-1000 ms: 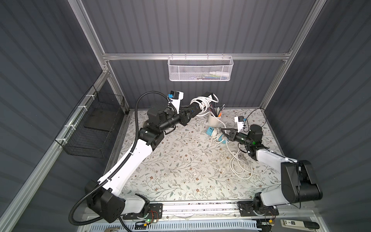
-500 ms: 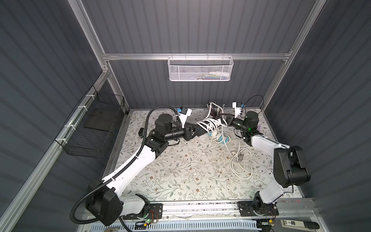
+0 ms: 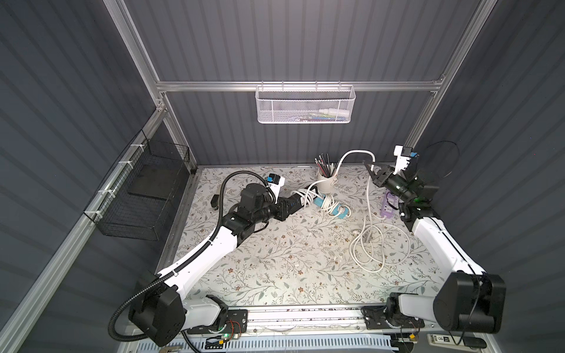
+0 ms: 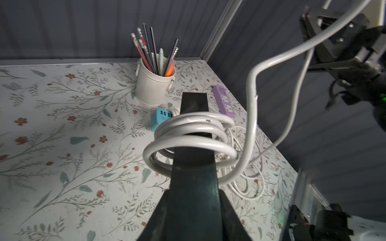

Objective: Unwrap the cord wrapped around the power strip
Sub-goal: Unwrap the power cord from the power strip.

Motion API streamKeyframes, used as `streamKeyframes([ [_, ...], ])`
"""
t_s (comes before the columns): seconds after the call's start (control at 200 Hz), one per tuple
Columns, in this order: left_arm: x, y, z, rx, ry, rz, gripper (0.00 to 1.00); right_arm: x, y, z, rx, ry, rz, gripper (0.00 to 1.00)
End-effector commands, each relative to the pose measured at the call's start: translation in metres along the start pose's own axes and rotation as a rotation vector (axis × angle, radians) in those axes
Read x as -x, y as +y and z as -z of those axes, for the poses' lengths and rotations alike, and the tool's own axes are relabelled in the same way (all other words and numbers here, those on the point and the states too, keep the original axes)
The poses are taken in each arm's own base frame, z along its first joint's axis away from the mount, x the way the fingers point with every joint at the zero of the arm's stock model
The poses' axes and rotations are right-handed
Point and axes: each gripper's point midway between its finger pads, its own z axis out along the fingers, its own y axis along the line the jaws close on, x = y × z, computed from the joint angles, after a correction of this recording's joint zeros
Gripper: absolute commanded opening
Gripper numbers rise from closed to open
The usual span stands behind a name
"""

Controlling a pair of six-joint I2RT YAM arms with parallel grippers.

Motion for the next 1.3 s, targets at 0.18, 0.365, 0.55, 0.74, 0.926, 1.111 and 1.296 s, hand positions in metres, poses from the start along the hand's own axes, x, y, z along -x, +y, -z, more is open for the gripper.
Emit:
streamKeyframes([
  [0.18,0.102,0.008,0.038,0.214,-0.323,-0.152,0.00,-0.048,-0.077,0.073,-0.451,0.055,-0.145,0.00],
  [0.365,0.122,0.000,0.041,0.195,-0.383,-0.159,0.00,-0.095,-0.121,0.099,-0.620,0.110,-0.249,0.00],
  [0.55,0.127,-0.009,0.039,0.145,-0.400,-0.159,0.00,-0.138,-0.150,0.105,-0.690,0.173,-0.347,0.00],
  [0.74,0.127,-0.016,0.041,0.109,-0.401,-0.157,0.00,-0.162,-0.181,0.103,-0.765,0.229,-0.408,0.00],
  [0.926,0.126,-0.021,0.044,0.081,-0.400,-0.154,0.00,-0.173,-0.208,0.100,-0.843,0.257,-0.431,0.00],
  [1.111,0.123,-0.025,0.044,0.058,-0.388,-0.149,0.00,-0.173,-0.233,0.097,-0.917,0.275,-0.419,0.00],
  [1.296,0.120,-0.029,0.044,0.029,-0.379,-0.149,0.00,-0.176,-0.245,0.089,-0.931,0.292,-0.447,0.00],
])
